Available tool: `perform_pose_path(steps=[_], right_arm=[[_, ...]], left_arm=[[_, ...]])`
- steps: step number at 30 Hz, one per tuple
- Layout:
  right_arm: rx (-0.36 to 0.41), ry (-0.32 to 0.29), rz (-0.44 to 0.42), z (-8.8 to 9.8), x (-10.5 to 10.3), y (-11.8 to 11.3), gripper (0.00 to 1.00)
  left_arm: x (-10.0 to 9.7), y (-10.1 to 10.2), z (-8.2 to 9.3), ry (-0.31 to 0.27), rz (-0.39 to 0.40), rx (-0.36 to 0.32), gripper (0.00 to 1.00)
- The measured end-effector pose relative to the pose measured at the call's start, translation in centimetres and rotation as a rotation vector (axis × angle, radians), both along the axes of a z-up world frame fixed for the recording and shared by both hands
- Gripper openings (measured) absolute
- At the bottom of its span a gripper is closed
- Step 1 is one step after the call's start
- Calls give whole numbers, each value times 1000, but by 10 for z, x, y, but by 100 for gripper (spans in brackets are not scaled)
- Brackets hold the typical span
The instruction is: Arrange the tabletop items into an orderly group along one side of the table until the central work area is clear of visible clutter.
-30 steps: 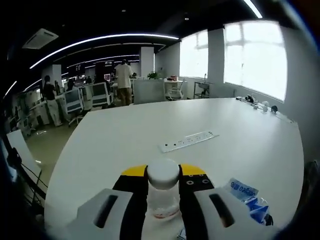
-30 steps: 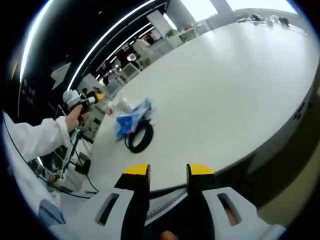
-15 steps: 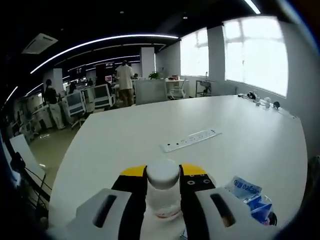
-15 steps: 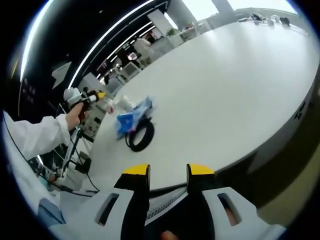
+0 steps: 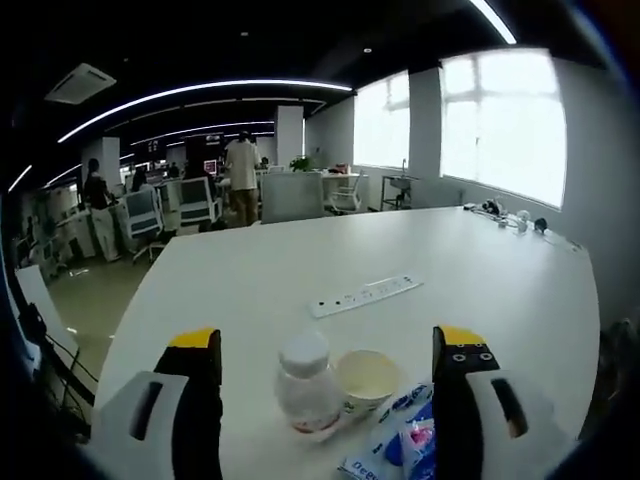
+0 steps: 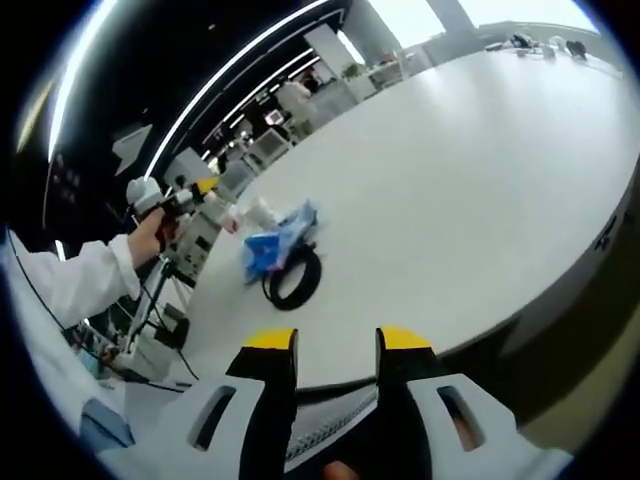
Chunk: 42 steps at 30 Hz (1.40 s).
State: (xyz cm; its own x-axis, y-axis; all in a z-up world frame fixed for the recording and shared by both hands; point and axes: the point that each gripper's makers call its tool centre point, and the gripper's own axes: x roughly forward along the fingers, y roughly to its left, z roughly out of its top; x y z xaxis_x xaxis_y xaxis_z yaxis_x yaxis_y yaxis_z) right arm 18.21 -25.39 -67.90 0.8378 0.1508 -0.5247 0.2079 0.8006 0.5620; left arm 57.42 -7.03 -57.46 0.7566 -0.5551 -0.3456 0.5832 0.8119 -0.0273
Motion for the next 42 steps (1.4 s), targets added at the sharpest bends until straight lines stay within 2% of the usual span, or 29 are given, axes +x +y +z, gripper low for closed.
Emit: perform_pose_path(steps=[2,5,15,21,32,37,42], right_arm=[[-7,-17,10,6,3,2,29],[-17,-40,20,13,5,3,29],[-28,-87,34,27,-1,10,30],[-34,-104,28,32,-6,11,30],[-62,-133,33,43,-12,22,31],[-73,-146,34,46,-15,31,31],[-94,-150,53,49,-18,40,31]], left_arm=[[-11,0,7,-6,-25,-29,86],[-28,7,12,-8,-41,-30,85],[-71,33,13,-4,-85,-28,82],[-95,46,8,22,-92,-39,82],[-135,59,3,25,-132,-52,82],[-152,69,-6,62,-133,-66,82],[-169,80,-23,97,-163,-33,82]])
